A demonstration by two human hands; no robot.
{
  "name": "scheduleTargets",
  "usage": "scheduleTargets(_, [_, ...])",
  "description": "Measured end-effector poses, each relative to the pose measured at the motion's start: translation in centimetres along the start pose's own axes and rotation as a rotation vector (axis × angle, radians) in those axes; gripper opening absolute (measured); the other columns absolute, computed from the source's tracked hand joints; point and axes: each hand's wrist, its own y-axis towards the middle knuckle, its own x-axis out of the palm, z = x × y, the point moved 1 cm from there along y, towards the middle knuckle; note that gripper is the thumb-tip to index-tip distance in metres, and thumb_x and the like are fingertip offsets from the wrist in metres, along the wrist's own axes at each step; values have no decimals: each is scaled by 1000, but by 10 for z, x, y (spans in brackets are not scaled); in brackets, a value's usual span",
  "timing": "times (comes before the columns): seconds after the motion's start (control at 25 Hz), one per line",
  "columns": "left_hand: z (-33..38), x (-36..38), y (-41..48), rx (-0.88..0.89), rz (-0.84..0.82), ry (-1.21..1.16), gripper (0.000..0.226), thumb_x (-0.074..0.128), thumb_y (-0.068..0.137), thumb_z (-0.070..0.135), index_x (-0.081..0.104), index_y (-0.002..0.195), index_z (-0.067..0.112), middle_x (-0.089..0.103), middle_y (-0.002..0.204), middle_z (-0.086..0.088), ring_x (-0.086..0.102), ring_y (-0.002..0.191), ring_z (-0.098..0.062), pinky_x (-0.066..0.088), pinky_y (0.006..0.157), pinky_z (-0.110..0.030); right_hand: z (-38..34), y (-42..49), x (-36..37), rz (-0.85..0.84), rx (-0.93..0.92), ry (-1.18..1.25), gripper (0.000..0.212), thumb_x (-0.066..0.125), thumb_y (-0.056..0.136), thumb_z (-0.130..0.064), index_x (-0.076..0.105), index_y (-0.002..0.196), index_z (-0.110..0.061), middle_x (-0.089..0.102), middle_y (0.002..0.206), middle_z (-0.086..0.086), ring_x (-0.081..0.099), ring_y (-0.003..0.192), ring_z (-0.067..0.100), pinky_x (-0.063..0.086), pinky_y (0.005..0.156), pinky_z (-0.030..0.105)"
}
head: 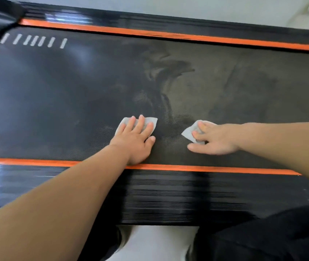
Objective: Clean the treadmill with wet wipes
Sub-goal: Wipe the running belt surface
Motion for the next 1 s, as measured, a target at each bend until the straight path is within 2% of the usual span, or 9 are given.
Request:
scheduleTargets(0.16, [15,0,22,-68,24,-7,65,7,101,60,-7,160,36,-15,170,-2,-15,155,-30,-6,125,-50,-3,7,27,146,10,187,103,16,83,-88,3,164,-26,-21,170,1,-28,153,16,7,127,51])
scheduleTargets(0.32, [24,-3,38,-80,73,-2,70,2,97,61,-3,161,33,-8,170,-5,-10,156,-32,-3,125,-51,-6,21,49,313,56,340,99,17,84,-87,4,163,-28,-19,170,-1,-27,153,12,10,127,47])
scheduleTargets(0.48, [74,8,7,269,63,137,84,-13,86,53,3,162,21,1,170,-7,-2,156,-33,0,124,-52,-17,15,67,380,-3,338,102,10,84,-88,6,164,-25,-13,171,2,-22,155,17,7,128,45])
scheduleTargets(0.6, [80,9,-8,455,27,68,78,-7,93,53,8,163,23,-1,171,-3,-8,157,-25,-5,125,-46,-15,-3,85,451,-137,222,121,-19,70,-91,10,164,-21,-4,172,2,-13,157,15,9,128,38])
scheduleTargets(0.68, [65,4,0,357,60,77,74,-6,95,56,3,163,27,-7,170,-5,-11,157,-23,-8,126,-43,-10,-4,87,481,-85,245,121,-21,71,-89,11,164,-18,-1,172,4,-8,158,16,9,128,39])
scheduleTargets(0.76, [57,3,9,134,81,62,70,-2,99,57,-2,162,29,-11,170,-6,-14,156,-25,-8,125,-45,3,2,87,442,119,357,103,-1,86,-84,7,164,-17,-3,171,12,-10,158,25,4,127,44])
scheduleTargets(0.84, [68,6,11,74,94,19,75,-4,95,62,-3,162,30,-11,170,-4,-15,156,-27,-8,125,-48,17,7,90,376,320,415,96,7,91,-81,2,164,-19,-7,169,20,-11,157,34,2,127,49])
scheduleTargets(0.92, [93,9,5,280,78,44,79,-8,90,63,-2,162,32,-8,171,-2,-14,156,-27,-8,124,-50,20,8,96,376,381,422,99,6,90,-83,3,164,-18,-5,168,24,-9,156,38,1,127,51])
scheduleTargets(1.0, [107,8,3,478,22,74,78,-9,90,62,1,162,32,-8,170,1,-13,156,-24,-8,125,-48,14,4,102,473,291,369,105,-5,85,-84,11,164,-16,2,168,25,-3,157,37,3,127,49])
